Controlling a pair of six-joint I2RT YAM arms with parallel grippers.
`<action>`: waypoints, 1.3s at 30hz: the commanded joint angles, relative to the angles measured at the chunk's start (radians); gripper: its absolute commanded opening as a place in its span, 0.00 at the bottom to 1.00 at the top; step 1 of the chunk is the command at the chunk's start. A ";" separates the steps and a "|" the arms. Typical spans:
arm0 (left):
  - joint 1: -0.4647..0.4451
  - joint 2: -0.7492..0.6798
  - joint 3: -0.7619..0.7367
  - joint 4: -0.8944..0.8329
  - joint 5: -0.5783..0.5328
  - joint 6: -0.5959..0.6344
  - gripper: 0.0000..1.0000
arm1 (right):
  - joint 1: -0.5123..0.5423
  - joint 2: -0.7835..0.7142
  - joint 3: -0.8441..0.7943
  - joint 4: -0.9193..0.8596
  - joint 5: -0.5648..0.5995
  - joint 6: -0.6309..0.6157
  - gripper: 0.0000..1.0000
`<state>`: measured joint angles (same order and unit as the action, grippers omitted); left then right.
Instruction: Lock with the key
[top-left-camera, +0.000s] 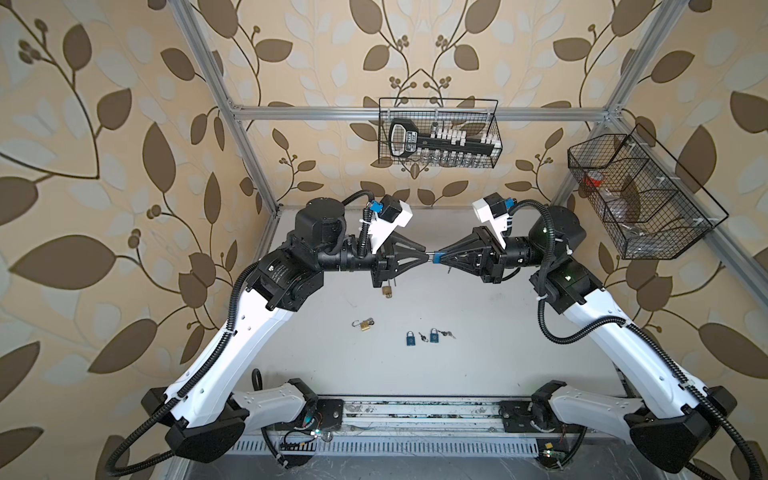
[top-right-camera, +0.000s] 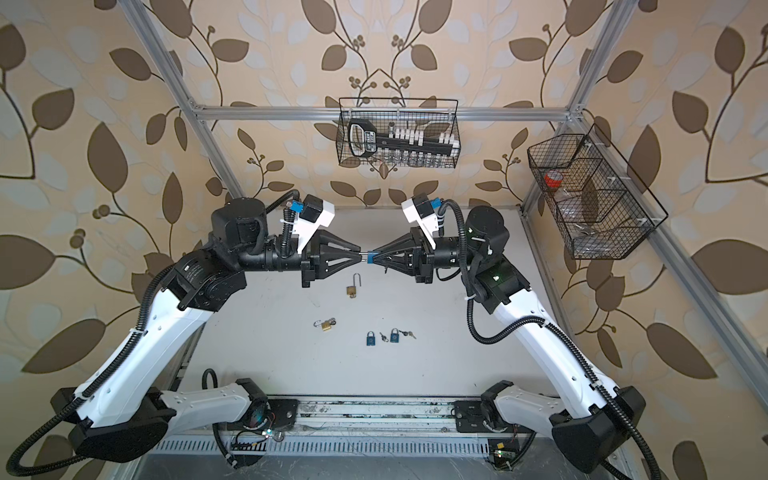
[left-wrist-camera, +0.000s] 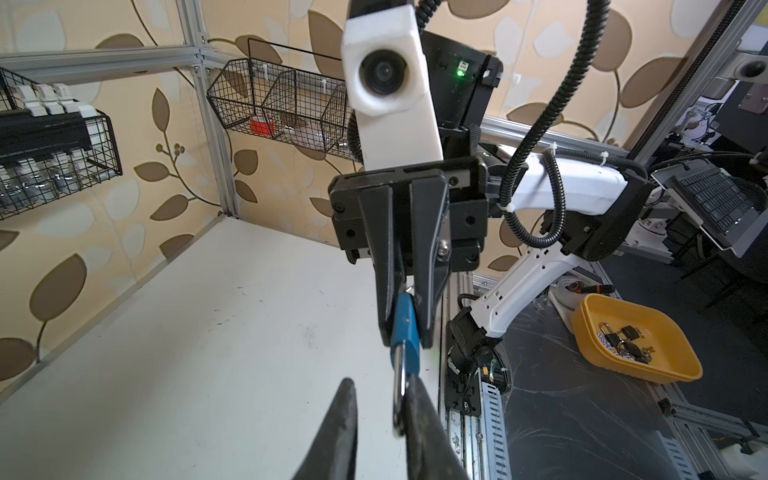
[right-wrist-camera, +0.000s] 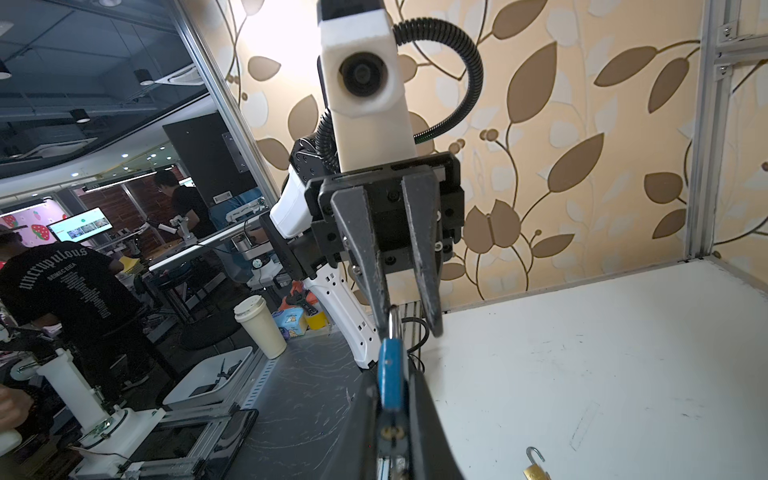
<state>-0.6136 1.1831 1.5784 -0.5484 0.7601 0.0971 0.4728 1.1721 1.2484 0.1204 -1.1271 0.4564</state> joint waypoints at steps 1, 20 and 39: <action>0.007 0.005 0.028 0.027 0.037 0.011 0.20 | -0.001 -0.001 0.031 0.022 -0.025 0.008 0.00; 0.033 -0.023 -0.006 0.113 0.038 -0.081 0.00 | -0.014 -0.037 -0.001 0.035 0.089 -0.016 0.41; 0.077 -0.036 -0.061 0.209 0.120 -0.157 0.00 | -0.082 -0.026 -0.016 0.134 0.022 0.120 0.44</action>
<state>-0.5419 1.1683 1.5085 -0.3916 0.8394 -0.0559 0.3943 1.1454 1.2091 0.2649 -1.0729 0.5861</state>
